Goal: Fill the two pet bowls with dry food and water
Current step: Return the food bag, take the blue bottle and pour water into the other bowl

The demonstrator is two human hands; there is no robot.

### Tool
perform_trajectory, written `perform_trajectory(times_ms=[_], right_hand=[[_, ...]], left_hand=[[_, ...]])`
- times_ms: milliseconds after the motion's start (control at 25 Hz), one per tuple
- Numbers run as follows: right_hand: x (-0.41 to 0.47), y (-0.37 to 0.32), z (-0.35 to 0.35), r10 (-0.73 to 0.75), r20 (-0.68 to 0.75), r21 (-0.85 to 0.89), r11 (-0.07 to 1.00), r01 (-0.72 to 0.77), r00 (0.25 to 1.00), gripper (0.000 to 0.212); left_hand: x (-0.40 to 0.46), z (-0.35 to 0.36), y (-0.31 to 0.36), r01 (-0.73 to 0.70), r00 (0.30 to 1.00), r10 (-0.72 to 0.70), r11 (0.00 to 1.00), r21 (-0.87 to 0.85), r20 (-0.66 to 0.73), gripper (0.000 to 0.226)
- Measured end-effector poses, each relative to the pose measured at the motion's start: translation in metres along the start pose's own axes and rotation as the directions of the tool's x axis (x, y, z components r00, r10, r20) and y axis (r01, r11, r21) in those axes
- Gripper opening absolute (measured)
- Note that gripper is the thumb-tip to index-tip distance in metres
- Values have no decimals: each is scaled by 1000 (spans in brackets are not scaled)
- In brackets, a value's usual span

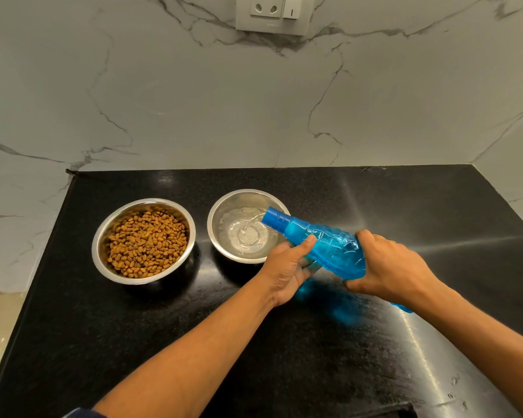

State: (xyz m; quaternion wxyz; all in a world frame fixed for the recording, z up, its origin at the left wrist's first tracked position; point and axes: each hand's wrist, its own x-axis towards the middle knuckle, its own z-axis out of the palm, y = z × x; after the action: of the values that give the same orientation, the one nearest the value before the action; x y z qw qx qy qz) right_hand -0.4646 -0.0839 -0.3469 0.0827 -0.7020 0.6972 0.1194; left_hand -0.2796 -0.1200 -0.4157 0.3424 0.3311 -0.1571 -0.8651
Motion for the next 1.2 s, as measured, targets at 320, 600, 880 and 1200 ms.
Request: perform_trajectory(times_ms=[320, 600, 880, 1200], right_hand=[[0, 0, -2, 18, -2, 0, 1000, -18, 1000, 72], [-1, -2, -4, 19, -7, -24, 1000, -20, 1000, 71], [-2, -1, -4, 21, -5, -18, 1000, -21, 1000, 72], [-3, 0, -6, 20, -13, -22, 1000, -20, 1000, 70]], left_hand=[[1, 1, 0, 10, 1000, -10, 1000, 6, 2, 23], [1, 0, 0, 10, 1000, -10, 1000, 1, 2, 27], [1, 2, -1, 9, 1000, -9, 1000, 6, -12, 26], [2, 2, -1, 13, 1000, -13, 1000, -4, -8, 27]])
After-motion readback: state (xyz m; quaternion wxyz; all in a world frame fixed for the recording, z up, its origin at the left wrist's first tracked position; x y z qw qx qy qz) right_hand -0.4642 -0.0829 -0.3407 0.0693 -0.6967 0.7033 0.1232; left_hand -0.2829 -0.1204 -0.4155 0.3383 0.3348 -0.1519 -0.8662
